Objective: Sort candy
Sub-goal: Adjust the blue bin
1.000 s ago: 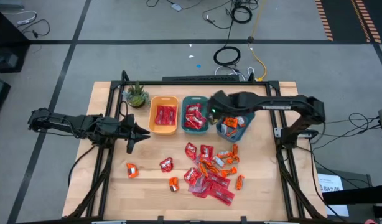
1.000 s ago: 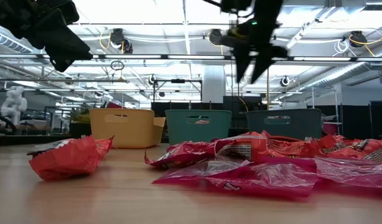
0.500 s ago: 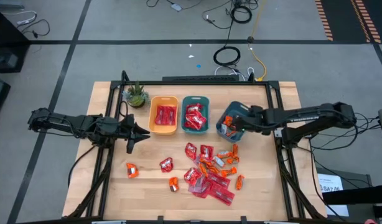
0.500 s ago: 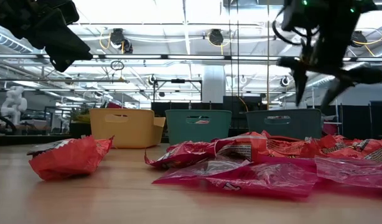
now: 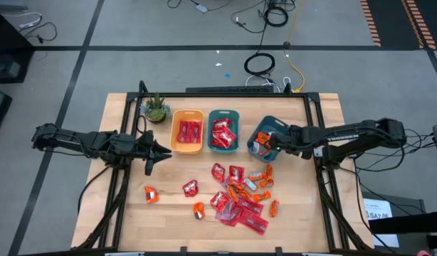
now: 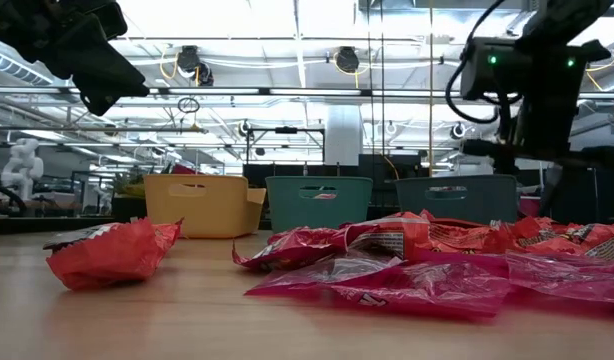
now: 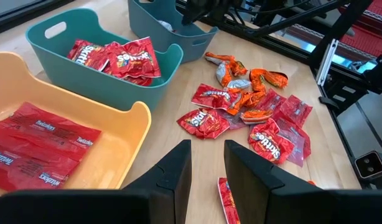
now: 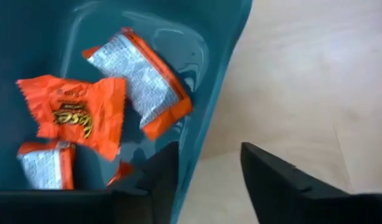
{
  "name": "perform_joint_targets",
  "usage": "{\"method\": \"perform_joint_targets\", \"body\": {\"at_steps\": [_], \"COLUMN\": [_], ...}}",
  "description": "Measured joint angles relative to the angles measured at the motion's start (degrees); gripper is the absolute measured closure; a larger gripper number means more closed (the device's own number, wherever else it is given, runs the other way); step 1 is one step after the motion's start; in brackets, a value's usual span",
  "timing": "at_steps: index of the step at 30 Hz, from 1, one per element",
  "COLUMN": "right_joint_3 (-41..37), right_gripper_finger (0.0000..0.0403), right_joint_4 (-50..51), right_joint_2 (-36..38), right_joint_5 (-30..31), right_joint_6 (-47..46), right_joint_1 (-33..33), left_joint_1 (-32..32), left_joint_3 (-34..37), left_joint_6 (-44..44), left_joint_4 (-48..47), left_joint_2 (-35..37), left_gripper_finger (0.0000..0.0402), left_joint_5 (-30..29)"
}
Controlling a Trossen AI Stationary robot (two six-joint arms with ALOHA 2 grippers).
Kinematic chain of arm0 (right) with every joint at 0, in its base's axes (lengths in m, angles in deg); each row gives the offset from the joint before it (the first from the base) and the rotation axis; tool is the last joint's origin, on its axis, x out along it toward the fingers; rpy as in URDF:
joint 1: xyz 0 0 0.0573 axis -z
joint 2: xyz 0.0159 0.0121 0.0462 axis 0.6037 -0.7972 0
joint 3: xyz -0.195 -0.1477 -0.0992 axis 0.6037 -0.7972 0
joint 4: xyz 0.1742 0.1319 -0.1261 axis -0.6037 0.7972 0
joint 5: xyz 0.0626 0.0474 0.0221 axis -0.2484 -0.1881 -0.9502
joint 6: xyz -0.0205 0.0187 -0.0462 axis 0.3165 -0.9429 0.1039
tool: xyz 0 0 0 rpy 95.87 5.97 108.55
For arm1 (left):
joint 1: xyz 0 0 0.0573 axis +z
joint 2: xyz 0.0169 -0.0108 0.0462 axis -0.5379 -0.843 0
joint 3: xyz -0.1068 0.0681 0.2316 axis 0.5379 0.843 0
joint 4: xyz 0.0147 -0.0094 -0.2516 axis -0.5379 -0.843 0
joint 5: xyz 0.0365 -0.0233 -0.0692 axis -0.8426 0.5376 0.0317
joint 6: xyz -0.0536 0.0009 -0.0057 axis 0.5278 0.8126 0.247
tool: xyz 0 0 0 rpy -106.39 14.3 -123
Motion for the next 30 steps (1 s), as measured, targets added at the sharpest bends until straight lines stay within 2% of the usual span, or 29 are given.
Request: {"method": "perform_joint_targets", "body": {"at_steps": [4, 10, 15, 24, 30], "right_joint_3": [-2.0, -2.1, -2.1, -2.1, -2.1], "right_gripper_finger": [0.0303, 0.0393, 0.0400, 0.0402, 0.0402], "right_joint_4": [-2.0, -5.2, -9.4, -16.7, -21.5], "right_joint_2": [0.0, 0.0, 0.0, -0.1, -0.8], "right_joint_5": [0.0, 0.3, -0.6, -2.9, -6.2], "right_joint_6": [4.8, 18.1, 28.5, 39.6, 42.0], "right_joint_1": [2.5, 6.5, 11.8, 21.6, 25.4], "left_joint_1": [0.0, 0.0, 0.0, 0.0, 0.0], "left_joint_3": [0.0, 0.0, 0.0, 0.0, 0.0], "left_joint_6": [0.0, 0.0, 0.0, 0.1, 0.1], "left_joint_4": [0.0, 0.0, 0.1, 0.2, 0.2], "left_joint_2": [0.0, 0.0, 0.0, 0.0, 0.0], "left_gripper_finger": [0.0297, 0.0297, 0.0297, 0.0297, 0.0297], "left_joint_5": [-0.1, -0.2, -0.4, -0.4, -2.2]}}
